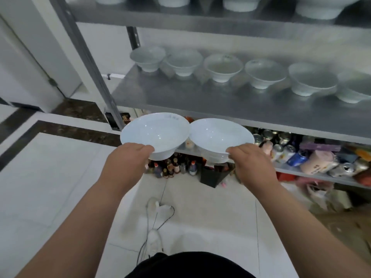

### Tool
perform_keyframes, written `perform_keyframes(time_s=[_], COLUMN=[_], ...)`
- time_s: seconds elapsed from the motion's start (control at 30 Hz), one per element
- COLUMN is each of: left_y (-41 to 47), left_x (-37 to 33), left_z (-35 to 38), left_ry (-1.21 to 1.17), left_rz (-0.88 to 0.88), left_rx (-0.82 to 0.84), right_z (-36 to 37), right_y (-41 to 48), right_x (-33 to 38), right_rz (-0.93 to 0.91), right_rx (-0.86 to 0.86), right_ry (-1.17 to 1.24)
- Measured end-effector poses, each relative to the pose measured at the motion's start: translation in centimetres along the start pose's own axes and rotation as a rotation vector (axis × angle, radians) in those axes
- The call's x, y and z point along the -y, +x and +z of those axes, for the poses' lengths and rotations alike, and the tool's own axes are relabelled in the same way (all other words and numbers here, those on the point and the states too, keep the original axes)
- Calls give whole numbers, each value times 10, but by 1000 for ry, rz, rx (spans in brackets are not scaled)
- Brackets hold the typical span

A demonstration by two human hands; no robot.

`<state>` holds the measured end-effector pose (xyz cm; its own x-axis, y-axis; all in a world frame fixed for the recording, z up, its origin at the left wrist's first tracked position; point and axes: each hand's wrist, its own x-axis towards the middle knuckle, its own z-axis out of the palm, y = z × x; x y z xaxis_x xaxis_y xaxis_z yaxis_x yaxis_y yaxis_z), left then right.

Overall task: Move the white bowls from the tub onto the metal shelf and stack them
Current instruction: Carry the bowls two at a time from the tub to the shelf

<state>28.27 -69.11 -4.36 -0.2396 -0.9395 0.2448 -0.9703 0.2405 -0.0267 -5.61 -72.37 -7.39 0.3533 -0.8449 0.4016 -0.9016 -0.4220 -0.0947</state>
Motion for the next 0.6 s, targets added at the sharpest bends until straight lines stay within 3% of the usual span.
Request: perform_keyframes(time_s=[0.33, 0.6], left_y=[70, 131], left_x=[150, 194], left_z=[9, 37], left_ry=[39, 35], left_rz=[50, 130], left_rx=[-10, -25], right_z=[59, 80], right_y=[129, 178], right_x=[82, 95], right_rz=[50, 99], right_rx=[-11, 17], right_ry=[-16, -115])
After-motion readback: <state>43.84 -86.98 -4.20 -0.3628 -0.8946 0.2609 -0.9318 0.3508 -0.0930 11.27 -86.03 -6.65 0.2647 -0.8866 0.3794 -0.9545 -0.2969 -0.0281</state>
